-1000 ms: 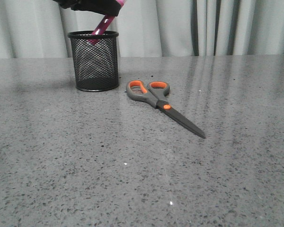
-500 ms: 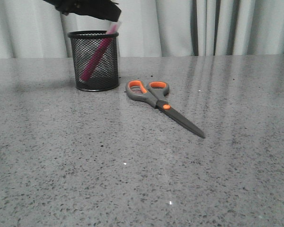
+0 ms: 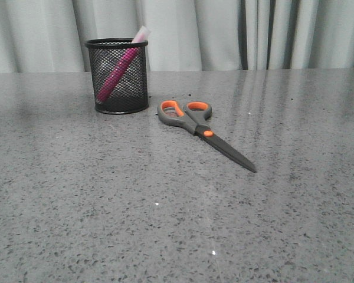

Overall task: Put pen and scissors into bin
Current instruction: 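Lower the right gripper over the orange-handled scissors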

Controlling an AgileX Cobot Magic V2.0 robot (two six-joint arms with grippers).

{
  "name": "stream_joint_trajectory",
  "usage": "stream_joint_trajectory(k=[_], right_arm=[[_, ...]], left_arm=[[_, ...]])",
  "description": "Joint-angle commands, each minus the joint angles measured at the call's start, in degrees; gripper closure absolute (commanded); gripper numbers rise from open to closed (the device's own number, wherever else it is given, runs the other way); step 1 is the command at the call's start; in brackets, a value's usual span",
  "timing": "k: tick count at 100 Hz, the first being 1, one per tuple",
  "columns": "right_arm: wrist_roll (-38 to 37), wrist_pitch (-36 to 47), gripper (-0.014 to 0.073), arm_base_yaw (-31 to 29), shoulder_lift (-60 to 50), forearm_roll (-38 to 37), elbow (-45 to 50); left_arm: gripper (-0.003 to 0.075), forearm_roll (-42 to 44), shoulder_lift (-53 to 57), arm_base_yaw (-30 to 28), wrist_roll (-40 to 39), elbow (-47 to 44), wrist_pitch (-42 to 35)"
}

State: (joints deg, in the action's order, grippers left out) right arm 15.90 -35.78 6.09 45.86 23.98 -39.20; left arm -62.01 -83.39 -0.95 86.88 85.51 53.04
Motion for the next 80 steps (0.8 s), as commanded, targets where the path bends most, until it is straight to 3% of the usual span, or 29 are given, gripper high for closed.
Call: stream_joint_trajectory(k=[1,9,17,37,49,65,80], right_arm=[[0.59,4.27,0.0151,0.12,-0.09,1.45,-2.01],[0.62,5.89,0.0151,0.12,-0.21,1.65,-2.01],[2.25,7.12,0.0151,0.12,-0.33,2.75,-2.57],[7.51,5.19,0.0151,1.85,1.62,5.90,-8.35],[11.52,3.36,0.0152,6.31,5.28,5.78,-15.01],[11.53,-1.55,0.0202,11.80,11.67,3.86,-22.68],[10.00,-8.94,0.0204,14.67,20.08,1.35,-30.05]], left_arm=[[0.0740,2.55,5.44,-1.57,-6.70,1.71,-0.22],[0.0740,3.47,7.98,-3.41,-7.83,0.50,-0.48],[0.0740,-1.17,11.03,-5.51,-7.83,-2.76,-2.89],[0.0740,-7.17,22.38,-8.16,-8.12,-20.59,-21.38],[0.0739,-10.86,28.69,-8.16,-9.91,-32.19,-29.60],[0.0739,-14.40,34.55,-8.16,-9.91,-41.99,-30.84],[0.0739,-14.28,38.67,-8.16,-9.91,-45.17,-30.94]])
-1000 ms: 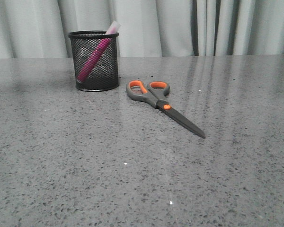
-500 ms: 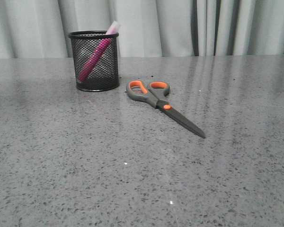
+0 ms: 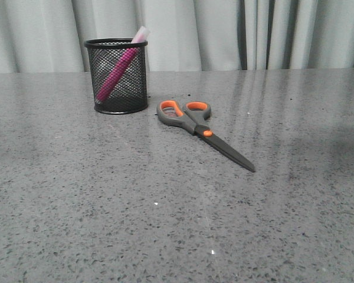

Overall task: Put pen and scissors into bin
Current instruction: 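Lower the right gripper over the orange-handled scissors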

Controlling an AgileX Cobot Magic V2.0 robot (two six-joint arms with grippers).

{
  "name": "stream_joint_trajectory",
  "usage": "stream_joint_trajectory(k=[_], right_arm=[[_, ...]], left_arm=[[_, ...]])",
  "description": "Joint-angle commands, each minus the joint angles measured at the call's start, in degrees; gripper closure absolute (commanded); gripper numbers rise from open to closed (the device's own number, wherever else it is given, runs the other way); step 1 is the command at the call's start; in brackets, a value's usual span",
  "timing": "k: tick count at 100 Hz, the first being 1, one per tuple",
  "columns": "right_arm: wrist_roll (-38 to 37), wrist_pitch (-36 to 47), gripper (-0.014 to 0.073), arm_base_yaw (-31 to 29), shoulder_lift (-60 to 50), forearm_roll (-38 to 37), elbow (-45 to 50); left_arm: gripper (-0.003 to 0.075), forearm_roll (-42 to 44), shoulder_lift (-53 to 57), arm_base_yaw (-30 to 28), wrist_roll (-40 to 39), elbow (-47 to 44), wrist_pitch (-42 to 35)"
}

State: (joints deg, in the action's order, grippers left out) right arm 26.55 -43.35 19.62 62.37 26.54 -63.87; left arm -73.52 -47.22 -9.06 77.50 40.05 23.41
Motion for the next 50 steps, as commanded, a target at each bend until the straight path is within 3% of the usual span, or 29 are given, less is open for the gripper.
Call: stream_joint_trajectory(k=[1,14,29,50], right_arm=[[-1.03,-1.97,0.0204,1.16,3.95,-1.38,-5.72],[-8.33,-7.26,0.0203,3.68,10.96,-9.19,-12.50],[-23.24,-14.32,0.0202,8.49,18.16,-22.54,-20.82],[-26.98,-19.00,0.0202,14.26,28.02,-30.67,-27.60]], left_arm=[[0.0739,-2.77,2.80,-0.04,-0.52,0.20,-1.32],[0.0739,-2.13,4.27,-0.04,-0.52,0.11,-1.44],[0.0739,-2.13,4.61,-0.04,-0.52,0.11,-1.44],[0.0739,-2.13,4.61,-0.04,-0.52,0.11,-1.90]])
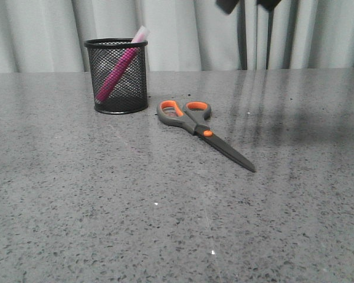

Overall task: Put pen and scissors into bin
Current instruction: 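Lower the right gripper over the orange-handled scissors, then grasp the scissors at the handle pivot with the right gripper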

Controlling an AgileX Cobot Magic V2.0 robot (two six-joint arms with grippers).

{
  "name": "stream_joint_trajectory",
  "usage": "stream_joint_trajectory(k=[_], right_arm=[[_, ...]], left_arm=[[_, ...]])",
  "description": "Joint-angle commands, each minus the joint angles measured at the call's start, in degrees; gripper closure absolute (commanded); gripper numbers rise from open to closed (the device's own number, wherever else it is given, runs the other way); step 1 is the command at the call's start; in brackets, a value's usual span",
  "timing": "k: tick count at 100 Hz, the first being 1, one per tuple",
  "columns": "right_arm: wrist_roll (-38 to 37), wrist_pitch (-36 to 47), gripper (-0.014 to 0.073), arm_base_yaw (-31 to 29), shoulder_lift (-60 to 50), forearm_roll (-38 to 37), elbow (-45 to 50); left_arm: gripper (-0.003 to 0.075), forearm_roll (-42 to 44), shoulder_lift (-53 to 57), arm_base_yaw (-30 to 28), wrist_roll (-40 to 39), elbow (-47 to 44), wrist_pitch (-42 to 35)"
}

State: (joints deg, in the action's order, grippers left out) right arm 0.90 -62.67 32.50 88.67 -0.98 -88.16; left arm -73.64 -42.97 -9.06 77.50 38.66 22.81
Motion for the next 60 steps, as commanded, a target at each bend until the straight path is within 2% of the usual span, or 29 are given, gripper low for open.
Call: stream_joint_trajectory(k=[1,25,60], right_arm=[[-1.33,0.23,0.0202,1.54,2.32,-3.15,-3.32],[-1.42,1.79,0.0202,1.66,9.45,-3.15,-3.32],[-1.42,5.81,0.0202,1.66,12.46,-1.22,-3.32]], left_arm=[[0.0739,-2.01,0.37,-0.04,-0.52,1.50,-1.29],[0.0739,-2.01,0.37,-0.04,-0.52,1.50,-1.41],[0.0739,-2.01,0.37,-0.04,-0.52,1.50,-1.54]])
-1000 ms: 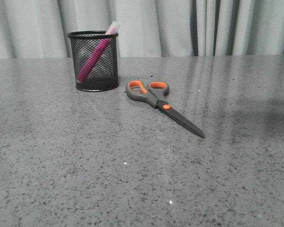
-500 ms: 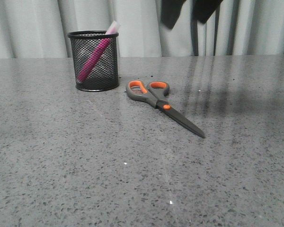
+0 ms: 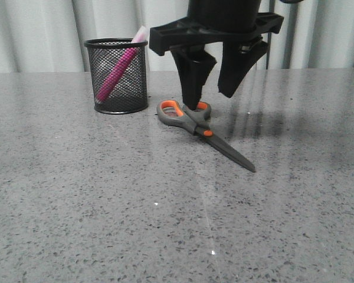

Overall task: Put pen and scissors into bin
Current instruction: 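Grasp the scissors at the handle pivot with the right gripper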

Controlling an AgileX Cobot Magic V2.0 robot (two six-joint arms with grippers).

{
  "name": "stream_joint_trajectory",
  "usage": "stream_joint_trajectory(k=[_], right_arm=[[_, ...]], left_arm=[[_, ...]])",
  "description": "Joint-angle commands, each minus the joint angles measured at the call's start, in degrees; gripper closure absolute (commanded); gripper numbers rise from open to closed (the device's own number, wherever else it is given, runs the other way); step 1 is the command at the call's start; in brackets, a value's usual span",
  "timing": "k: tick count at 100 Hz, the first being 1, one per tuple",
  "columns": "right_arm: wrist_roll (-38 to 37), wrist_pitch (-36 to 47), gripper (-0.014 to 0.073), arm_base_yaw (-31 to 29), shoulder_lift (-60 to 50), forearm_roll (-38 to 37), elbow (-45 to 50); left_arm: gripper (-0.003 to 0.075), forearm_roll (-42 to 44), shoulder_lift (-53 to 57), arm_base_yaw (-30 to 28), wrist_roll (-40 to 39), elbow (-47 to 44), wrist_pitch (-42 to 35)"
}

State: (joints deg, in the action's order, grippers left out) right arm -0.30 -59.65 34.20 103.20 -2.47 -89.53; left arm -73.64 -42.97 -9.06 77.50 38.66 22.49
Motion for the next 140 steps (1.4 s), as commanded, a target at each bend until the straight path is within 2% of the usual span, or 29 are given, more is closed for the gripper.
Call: stream_joint_trajectory(k=[1,53,140], right_arm=[[-0.22,2.76,0.0202,-0.04,-2.01,0.27,-1.94],[-0.22,3.44,0.0202,-0.04,1.96,0.27,-1.94],[-0.22,4.30,0.0202,-0.04,1.92,1.44,-1.94]], left_arm=[[0.0739,-2.01,0.37,-0.04,-0.52,1.50,-1.22],[0.0739,-2.01,0.37,-0.04,-0.52,1.50,-1.22],[0.0739,-2.01,0.37,-0.04,-0.52,1.50,-1.22]])
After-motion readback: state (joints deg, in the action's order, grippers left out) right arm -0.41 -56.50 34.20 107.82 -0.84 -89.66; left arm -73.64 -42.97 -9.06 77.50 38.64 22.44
